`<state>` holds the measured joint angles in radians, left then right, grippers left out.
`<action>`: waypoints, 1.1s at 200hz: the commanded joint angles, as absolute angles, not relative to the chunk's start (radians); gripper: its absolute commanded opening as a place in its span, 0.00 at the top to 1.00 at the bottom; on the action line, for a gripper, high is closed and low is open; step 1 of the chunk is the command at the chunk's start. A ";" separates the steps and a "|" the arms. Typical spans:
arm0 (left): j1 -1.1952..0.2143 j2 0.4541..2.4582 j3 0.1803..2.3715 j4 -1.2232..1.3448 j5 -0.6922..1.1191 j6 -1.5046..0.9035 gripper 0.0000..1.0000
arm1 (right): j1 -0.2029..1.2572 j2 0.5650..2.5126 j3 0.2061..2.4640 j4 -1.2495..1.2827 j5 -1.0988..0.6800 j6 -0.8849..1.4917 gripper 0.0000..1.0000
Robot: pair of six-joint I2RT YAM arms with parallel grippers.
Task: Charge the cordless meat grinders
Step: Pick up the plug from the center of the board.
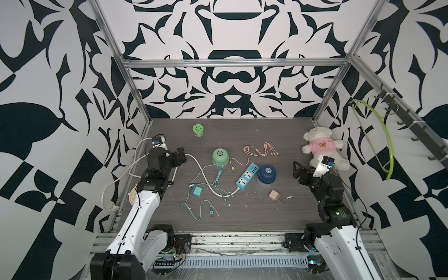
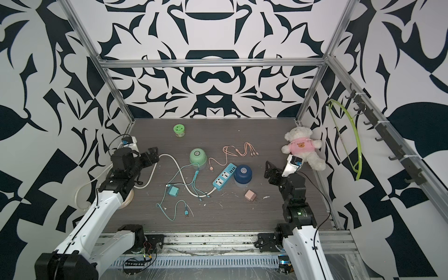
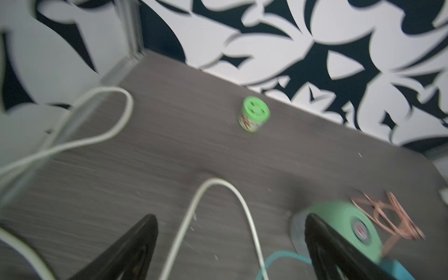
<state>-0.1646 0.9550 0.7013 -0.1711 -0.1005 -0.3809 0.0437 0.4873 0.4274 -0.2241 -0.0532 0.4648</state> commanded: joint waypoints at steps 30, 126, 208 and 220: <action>-0.533 0.977 0.809 -0.760 -0.258 -0.713 0.05 | 0.050 0.579 0.558 -0.547 -0.220 0.578 0.21; -0.667 1.166 0.791 -0.850 -0.293 -1.532 0.14 | 0.049 0.665 0.627 -0.508 -0.171 0.520 0.24; -0.606 1.414 0.821 -0.737 -0.165 -1.595 0.24 | 0.050 0.652 0.635 -0.532 -0.150 0.513 0.25; -0.579 1.424 0.806 -0.714 -0.153 -1.590 0.24 | 0.050 0.653 0.638 -0.535 -0.150 0.511 0.25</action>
<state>-0.6174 1.4097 0.8062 -0.7532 -0.1928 -1.5768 0.0460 0.6621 0.5880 -0.5304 -0.1665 0.5240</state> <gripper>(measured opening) 0.763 0.753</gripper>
